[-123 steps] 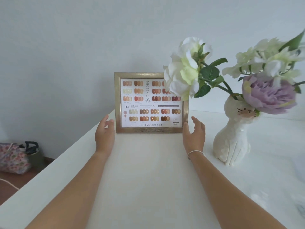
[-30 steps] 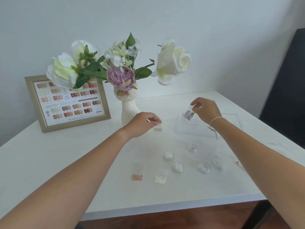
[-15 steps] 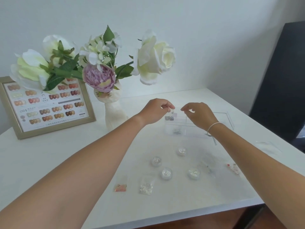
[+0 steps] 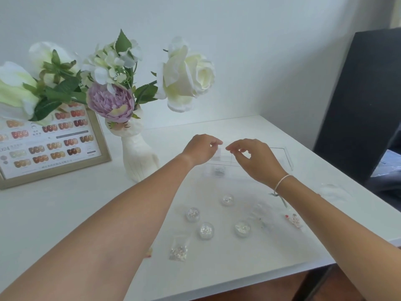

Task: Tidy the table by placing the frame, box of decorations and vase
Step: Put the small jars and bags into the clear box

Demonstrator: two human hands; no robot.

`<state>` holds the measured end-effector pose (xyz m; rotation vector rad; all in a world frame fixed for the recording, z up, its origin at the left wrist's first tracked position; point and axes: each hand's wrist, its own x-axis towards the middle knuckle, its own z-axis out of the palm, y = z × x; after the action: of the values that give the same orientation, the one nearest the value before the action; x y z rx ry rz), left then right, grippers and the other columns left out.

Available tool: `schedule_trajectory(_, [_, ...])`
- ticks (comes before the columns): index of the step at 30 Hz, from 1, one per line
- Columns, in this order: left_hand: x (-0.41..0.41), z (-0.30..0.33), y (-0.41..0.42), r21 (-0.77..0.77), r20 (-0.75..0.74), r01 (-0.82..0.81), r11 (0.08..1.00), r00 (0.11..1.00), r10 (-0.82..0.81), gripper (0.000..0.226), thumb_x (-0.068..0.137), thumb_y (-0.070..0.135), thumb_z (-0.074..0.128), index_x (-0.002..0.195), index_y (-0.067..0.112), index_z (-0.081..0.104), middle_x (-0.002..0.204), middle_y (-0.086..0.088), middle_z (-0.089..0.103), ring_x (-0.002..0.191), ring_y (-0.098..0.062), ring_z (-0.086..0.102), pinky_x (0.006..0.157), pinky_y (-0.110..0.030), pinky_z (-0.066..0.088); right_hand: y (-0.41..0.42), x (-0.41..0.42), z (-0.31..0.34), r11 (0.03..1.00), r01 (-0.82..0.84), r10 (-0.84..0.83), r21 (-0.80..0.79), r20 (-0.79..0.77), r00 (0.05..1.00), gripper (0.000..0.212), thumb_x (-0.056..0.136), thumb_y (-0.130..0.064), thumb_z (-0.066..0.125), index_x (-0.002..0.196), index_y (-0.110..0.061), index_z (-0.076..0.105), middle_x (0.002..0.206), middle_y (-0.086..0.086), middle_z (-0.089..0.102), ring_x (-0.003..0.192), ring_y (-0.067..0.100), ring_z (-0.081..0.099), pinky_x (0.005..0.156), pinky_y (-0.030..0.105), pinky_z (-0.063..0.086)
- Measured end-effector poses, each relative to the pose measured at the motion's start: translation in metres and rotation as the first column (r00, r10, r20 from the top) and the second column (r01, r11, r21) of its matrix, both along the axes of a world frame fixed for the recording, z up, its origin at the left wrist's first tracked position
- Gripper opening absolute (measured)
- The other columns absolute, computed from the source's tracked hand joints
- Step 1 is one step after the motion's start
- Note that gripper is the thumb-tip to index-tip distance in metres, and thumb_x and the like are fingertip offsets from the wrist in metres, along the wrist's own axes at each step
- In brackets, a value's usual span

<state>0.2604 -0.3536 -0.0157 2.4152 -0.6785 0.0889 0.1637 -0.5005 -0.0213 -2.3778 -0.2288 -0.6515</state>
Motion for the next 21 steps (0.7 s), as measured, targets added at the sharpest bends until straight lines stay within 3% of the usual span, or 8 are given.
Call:
schedule_trajectory(3, [-0.004,0.002,0.008,0.018,0.046,-0.007,1.0,0.999,0.006,0.032,0.092,0.015,0.047,0.121,0.018,0.061,0.13,-0.005,0.058,0.118,-0.022,0.053,0.096,-0.024,0.038,0.006,-0.005,0.0,1.0,-0.016,0.016,-0.006,-0.001,1.0,0.022,0.089,-0.017,0.049,0.098,-0.026,0.068,0.086,-0.016,0.061,0.087,0.011,0.05,0.076,0.021,0.033])
schedule_trajectory(8, [-0.022,0.004,0.033,-0.023,0.094,0.003,1.0,0.996,-0.001,0.032,0.092,0.014,0.047,0.12,0.02,0.061,0.125,-0.004,0.059,0.103,-0.016,0.053,0.084,-0.016,0.033,0.022,-0.018,0.001,0.998,-0.068,0.068,0.005,-0.028,0.997,0.022,0.088,-0.016,0.051,0.095,-0.027,0.068,0.086,-0.016,0.062,0.084,0.011,0.051,0.073,0.019,0.034])
schedule_trajectory(10, [-0.033,0.002,0.048,-0.05,0.097,0.006,0.999,0.995,-0.001,0.031,0.092,0.015,0.048,0.118,0.022,0.062,0.121,-0.001,0.06,0.093,-0.011,0.05,0.079,-0.014,0.032,0.031,-0.027,0.0,0.992,-0.122,0.122,0.003,-0.067,0.99,0.021,0.087,-0.015,0.052,0.092,-0.027,0.069,0.085,-0.015,0.063,0.081,0.012,0.055,0.069,0.013,0.036])
schedule_trajectory(15, [-0.068,-0.007,0.097,-0.129,0.066,-0.007,0.992,0.998,0.016,0.028,0.091,0.015,0.051,0.113,0.025,0.065,0.111,0.005,0.061,0.091,-0.012,0.055,0.072,-0.005,0.038,0.062,-0.056,-0.008,0.95,-0.308,0.293,-0.058,-0.189,0.937,0.017,0.087,-0.019,0.056,0.091,-0.028,0.069,0.09,-0.01,0.068,0.08,0.01,0.057,0.066,0.005,0.037])
schedule_trajectory(18, [-0.089,-0.015,0.127,-0.182,-0.001,-0.039,0.983,0.999,0.039,0.026,0.091,0.015,0.052,0.111,0.024,0.066,0.107,0.011,0.061,0.085,-0.001,0.055,0.072,0.002,0.037,0.08,-0.07,-0.014,0.913,-0.391,0.345,-0.116,-0.293,0.892,0.015,0.086,-0.025,0.057,0.095,-0.03,0.068,0.096,-0.01,0.068,0.085,0.009,0.054,0.067,0.006,0.037])
schedule_trajectory(21, [-0.111,-0.024,0.151,-0.17,-0.055,-0.051,0.984,0.998,0.042,0.024,0.091,0.018,0.053,0.109,0.027,0.066,0.1,0.019,0.06,0.086,0.002,0.055,0.072,0.002,0.037,0.095,-0.079,-0.018,0.863,-0.452,0.348,-0.224,-0.384,0.855,0.018,0.085,-0.034,0.059,0.102,-0.033,0.064,0.099,-0.011,0.064,0.092,0.01,0.05,0.076,0.015,0.038])
